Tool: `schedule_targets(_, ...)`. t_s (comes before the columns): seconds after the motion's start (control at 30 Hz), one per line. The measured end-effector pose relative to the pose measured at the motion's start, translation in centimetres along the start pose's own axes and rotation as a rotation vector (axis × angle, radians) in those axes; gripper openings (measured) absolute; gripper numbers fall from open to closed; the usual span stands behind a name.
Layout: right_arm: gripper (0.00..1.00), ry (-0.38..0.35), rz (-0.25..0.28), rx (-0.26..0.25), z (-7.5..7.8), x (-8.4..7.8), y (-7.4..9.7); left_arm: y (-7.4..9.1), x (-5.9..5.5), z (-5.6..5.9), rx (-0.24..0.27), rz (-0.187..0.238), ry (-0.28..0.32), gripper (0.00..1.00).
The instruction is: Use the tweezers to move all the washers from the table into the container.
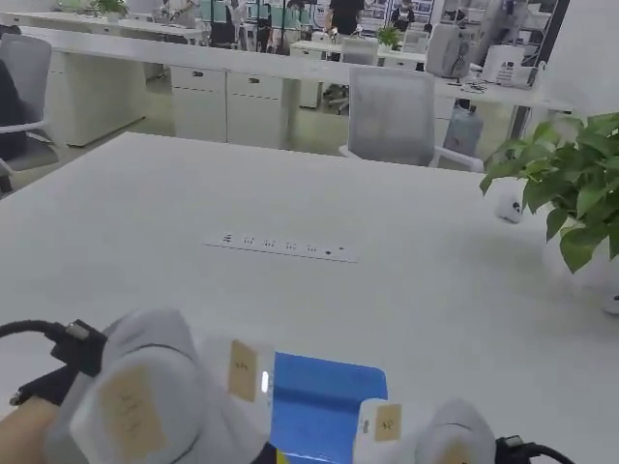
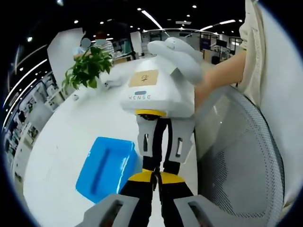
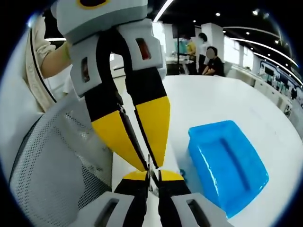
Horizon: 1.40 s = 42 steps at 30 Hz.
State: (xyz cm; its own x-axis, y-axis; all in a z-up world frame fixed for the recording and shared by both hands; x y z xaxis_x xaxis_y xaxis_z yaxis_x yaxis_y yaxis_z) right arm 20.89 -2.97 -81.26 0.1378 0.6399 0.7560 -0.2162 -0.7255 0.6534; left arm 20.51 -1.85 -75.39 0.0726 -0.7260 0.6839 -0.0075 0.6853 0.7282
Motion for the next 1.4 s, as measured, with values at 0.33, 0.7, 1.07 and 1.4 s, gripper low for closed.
schedule_targets(0.33,0.02,-0.075,0.051,-0.019,0.2,-0.3,0.2,3.0,-1.8,0.0,0.194,0.278,0.307,0.16)
schedule_targets(0.7,0.02,-0.272,0.060,-0.043,1.5,-0.9,0.7,3.3,-4.4,3.2,0.338,0.400,0.437,0.46)
schedule_targets(1.07,0.02,-0.340,0.035,-0.067,2.5,-0.8,2.8,4.5,-4.9,2.7,0.460,0.538,0.494,0.72)
schedule_targets(1.4,0.02,-0.278,0.034,-0.104,4.8,1.0,5.7,3.8,-5.0,2.6,0.478,0.489,0.422,0.86)
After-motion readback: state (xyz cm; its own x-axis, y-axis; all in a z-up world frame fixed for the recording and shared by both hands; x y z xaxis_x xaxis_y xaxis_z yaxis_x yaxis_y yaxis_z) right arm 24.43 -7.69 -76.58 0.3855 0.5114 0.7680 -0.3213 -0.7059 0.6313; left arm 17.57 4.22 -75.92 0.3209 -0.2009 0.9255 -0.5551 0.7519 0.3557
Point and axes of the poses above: the centre of the closed fingertips' face, and the gripper's own axes: y roughly backward along the fingers, z roughly to its right, x roughly out of its top, the point moved 3 cm from there along y, roughly backward along the fingers, and after that the axes turned 12 degrees about -x, right-handed, at the moved point
